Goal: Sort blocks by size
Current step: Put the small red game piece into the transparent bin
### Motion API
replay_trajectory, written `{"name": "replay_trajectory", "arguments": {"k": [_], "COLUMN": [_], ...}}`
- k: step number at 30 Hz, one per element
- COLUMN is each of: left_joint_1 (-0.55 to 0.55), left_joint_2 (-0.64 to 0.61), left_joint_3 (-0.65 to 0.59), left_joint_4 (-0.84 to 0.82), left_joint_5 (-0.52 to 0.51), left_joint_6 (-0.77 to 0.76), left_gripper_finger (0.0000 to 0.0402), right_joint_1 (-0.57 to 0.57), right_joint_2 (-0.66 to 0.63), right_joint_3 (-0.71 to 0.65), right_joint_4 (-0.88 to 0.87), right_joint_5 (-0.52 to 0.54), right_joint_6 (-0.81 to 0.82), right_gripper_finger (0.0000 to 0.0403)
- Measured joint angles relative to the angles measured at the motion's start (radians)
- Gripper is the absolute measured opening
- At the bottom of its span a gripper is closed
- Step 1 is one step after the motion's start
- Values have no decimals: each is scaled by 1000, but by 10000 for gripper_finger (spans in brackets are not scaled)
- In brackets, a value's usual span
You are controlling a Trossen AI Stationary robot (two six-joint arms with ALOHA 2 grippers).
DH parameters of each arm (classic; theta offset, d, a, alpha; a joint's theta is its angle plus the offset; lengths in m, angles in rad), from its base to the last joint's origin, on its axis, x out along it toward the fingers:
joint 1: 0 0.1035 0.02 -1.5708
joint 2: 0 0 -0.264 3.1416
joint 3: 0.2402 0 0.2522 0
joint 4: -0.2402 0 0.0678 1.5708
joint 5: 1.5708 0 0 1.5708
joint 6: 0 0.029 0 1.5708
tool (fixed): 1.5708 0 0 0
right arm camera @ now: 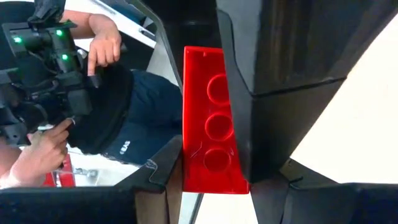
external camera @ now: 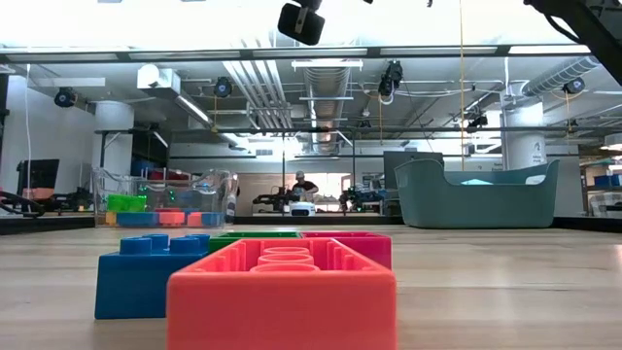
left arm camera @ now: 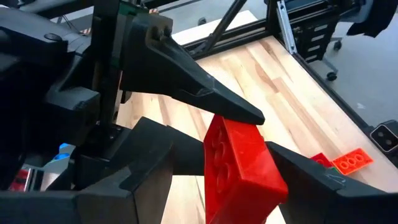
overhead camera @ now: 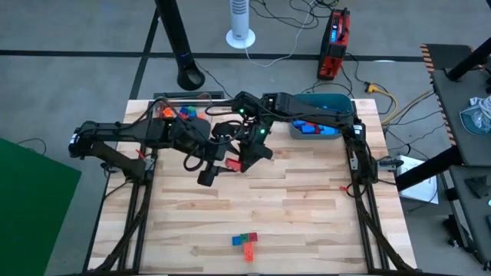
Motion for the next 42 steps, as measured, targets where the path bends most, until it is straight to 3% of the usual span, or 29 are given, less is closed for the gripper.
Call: {"name": "replay_trajectory", "arguments": {"k": [10,17,19,24,28,31,34,39,42], "left_joint_1": [-1,-2,-2,10,50,126,246,541,718], "left_joint_2": [0,-17,-25,-48,-84,-105,-116,-76,-14], "left_joint_3": [0,0,0,-2,-2,-2,-2,-3,-4], "left_joint_4": [0,-24,-36,-96,-200,-317,-441,-569,-624], "left_joint_5": [-4,-23,-36,-96,-174,-255,-299,-302,-261], "left_joint_6": [23,41,49,17,-17,-60,-102,-152,-171], "left_gripper_finger": [207,108,80,76,76,76,79,81,82], "right_joint_1": [0,-6,-11,-45,-90,-129,-163,-190,-192], "right_joint_2": [0,0,1,1,1,0,-1,0,0], "right_joint_3": [0,0,0,2,2,2,2,2,-3], "right_joint_4": [29,29,35,38,19,3,-19,-28,-28], "right_joint_5": [-1,-3,-2,19,13,16,94,263,301], "right_joint_6": [-6,-1,13,38,65,85,84,68,43], "right_gripper_finger": [126,126,152,261,303,313,311,293,283]}}
